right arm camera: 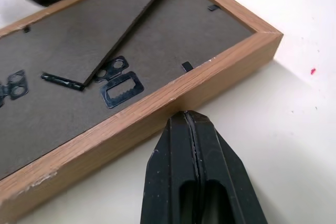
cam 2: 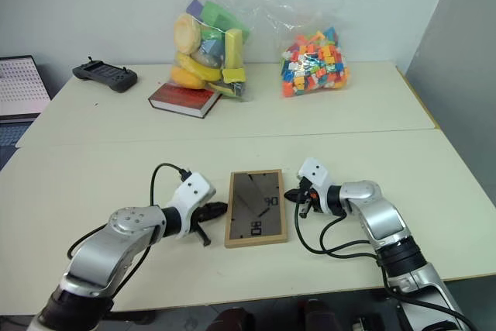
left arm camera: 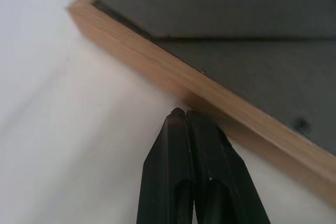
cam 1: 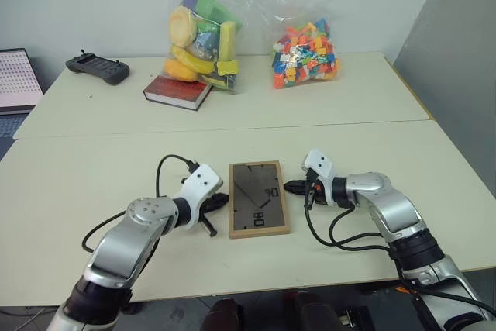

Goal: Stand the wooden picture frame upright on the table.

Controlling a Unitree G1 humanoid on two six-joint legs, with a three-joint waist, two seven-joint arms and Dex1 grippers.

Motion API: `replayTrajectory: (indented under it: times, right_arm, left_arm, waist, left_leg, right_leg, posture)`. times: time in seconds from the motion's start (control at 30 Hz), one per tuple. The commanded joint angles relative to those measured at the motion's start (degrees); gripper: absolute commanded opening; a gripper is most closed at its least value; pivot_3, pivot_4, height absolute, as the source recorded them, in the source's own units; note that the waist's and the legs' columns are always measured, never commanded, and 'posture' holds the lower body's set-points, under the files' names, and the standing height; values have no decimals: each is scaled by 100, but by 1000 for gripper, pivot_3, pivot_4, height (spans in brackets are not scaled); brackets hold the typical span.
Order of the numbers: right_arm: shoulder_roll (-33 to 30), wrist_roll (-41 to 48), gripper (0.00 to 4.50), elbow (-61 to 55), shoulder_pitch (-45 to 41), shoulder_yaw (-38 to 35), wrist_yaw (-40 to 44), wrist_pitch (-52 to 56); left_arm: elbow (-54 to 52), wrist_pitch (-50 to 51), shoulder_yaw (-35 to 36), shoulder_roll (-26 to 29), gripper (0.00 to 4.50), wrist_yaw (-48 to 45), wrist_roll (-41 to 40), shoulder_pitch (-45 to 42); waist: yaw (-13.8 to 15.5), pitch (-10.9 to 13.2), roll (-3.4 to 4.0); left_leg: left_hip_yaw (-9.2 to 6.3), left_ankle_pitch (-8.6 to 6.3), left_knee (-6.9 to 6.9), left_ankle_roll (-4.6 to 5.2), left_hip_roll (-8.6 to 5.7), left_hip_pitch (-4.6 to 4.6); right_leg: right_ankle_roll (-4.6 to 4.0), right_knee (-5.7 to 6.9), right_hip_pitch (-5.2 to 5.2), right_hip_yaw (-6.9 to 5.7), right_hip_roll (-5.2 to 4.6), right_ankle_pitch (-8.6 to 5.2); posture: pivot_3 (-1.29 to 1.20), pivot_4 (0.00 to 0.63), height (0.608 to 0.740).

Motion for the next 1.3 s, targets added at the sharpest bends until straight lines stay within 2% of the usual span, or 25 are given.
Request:
replayTrajectory:
  times: [0.03, 0.1, 0.13, 0.23, 0.27, 0.33, 0.53, 0.73, 1.03, 1.2, 1.27, 1.3]
  right_arm:
    - [-364, -133, 0, -140, 64, -170, -13, -272]
    - [-478, -78, 0, -257, 145, -239, 15, -255]
    - [-533, -32, 0, -369, 213, -271, 37, -231]
    - [-559, 66, 0, -560, 335, -342, 18, -154]
    - [-525, 61, 0, -553, 357, -328, -4, -167]
    - [-441, 36, 0, -470, 349, -280, -69, -196]
    - [-157, -50, 0, -316, 273, -152, -220, -211]
    - [-35, -36, 0, -624, 381, -5, -287, -43]
    - [846, -103, 0, -686, 270, 324, -803, 190]
    - [833, -125, 0, -683, 286, 337, -841, 202]
    - [768, -125, 0, -662, 298, 286, -877, 220]
    - [736, -126, 0, -628, 307, 232, -920, 218]
  left_arm:
    - [-420, 237, 659, 461, 23, -497, -575, 429]
    - [-388, 431, 1147, 521, 417, -676, -1003, 640]
    - [-298, 780, 1545, 473, 466, -843, -1457, 719]
    - [176, 2200, 2622, 135, 1189, -1009, -2770, 566]
    - [570, 3042, 3020, -66, 1509, -1049, -3111, 295]
    - [1344, 3985, 3382, -167, 1896, -1021, -3800, -57]
    - [2720, 4161, 2923, 22, 3265, -452, -4745, -414]
    - [2857, 4161, 2429, -165, 4394, -186, -4754, -312]
    - [3232, 3600, 1874, -951, 4487, -21, -4221, -602]
    - [3087, 3437, 1742, -1135, 4487, 11, -4145, -618]
    - [3004, 3556, 1894, -1186, 4487, 69, -4271, -626]
    - [2883, 3692, 1992, -1186, 4197, 80, -4400, -594]
  waist:
    - [5, 0, 0]
    - [9, 0, 0]
    - [12, 0, 0]
    - [11, 0, 0]
    - [10, 0, 0]
    - [25, -1, 2]
    - [1, -6, -7]
    - [0, -6, -6]
    - [117, -46, 46]
    - [209, -49, 51]
    - [211, -49, 51]
    - [209, -49, 52]
  left_leg:
    - [0, 0, 0, 0, 0, 0]
    - [-1, 0, 0, 0, 0, 0]
    - [-1, 0, 0, 0, 1, 1]
    - [-2, -1, 1, 1, 2, -1]
    - [-3, -1, 2, 2, 2, -1]
    - [-7, -2, 5, 4, 1, 1]
    - [-23, -2, 11, 3, 1, 6]
    - [-21, 10, 9, -19, -3, 11]
    - [-16, 10, 7, -20, -14, 17]
    - [-28, -3, 3, 2, -19, 86]
    - [-29, -3, 3, 3, -22, 86]
    - [-30, -3, 3, 3, -21, 86]
  right_leg:
    - [0, -1, 1, 0, 0, 0]
    - [0, -4, 2, -2, 0, 0]
    - [0, -4, 3, -3, 0, 0]
    - [1, -5, 5, -7, 0, -1]
    - [1, -5, 6, -11, 0, -1]
    - [2, -6, 12, -17, 0, -1]
    - [2, 1, 17, -27, -1, -2]
    - [1, 3, 11, -7, 0, -2]
    - [2, 3, 18, -4, -9, -2]
    - [3, -34, 98, -17, -13, -1]
    - [5, -34, 99, -17, -14, 0]
    - [5, -34, 99, -17, -14, 0]
  posture:
    - [0, 150, 740]
    - [0, 150, 740]
    - [0, 150, 740]
    - [0, 150, 740]
    - [0, 150, 740]
    - [0, 150, 740]
    - [0, 150, 740]
    - [0, 150, 740]
    - [0, 150, 740]
    - [0, 150, 740]
    - [0, 150, 740]
    - [0, 150, 740]
